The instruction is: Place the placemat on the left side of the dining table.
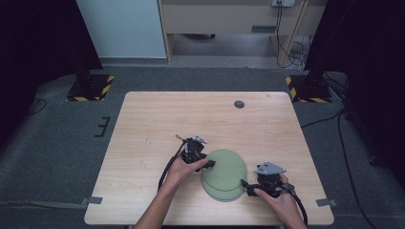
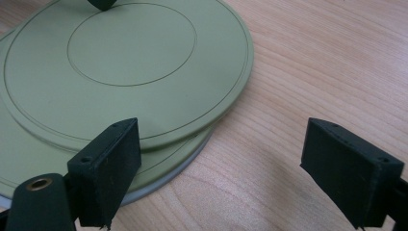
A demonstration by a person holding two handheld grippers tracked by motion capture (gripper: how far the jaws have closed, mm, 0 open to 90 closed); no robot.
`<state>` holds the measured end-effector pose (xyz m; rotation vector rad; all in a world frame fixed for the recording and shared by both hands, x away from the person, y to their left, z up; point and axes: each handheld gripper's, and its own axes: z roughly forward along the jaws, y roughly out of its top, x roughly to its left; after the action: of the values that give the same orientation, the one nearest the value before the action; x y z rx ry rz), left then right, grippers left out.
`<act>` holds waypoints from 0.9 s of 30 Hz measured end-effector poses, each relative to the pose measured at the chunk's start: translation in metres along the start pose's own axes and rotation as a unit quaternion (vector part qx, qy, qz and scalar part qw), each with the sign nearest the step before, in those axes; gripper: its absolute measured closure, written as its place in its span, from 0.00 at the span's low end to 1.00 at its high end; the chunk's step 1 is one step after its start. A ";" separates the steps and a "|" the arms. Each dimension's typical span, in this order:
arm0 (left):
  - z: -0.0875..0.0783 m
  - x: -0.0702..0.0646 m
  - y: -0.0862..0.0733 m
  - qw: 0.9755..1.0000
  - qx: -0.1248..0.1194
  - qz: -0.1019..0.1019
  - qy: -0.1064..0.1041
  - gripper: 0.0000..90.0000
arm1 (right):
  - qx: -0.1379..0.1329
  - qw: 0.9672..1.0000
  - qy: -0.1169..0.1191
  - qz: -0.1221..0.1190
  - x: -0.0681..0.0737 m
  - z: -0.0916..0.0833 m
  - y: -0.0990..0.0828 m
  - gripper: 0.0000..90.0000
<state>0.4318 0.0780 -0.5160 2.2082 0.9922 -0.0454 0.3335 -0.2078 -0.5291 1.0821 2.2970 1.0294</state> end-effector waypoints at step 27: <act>-0.014 0.002 0.002 0.999 -0.029 -0.027 -0.024 0.61 | 0.005 1.000 0.001 0.003 -0.002 0.001 0.000 0.13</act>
<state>0.4311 0.0869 -0.5046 2.1180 1.0142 -0.0932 0.3350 -0.2086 -0.5295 1.0920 2.3041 1.0236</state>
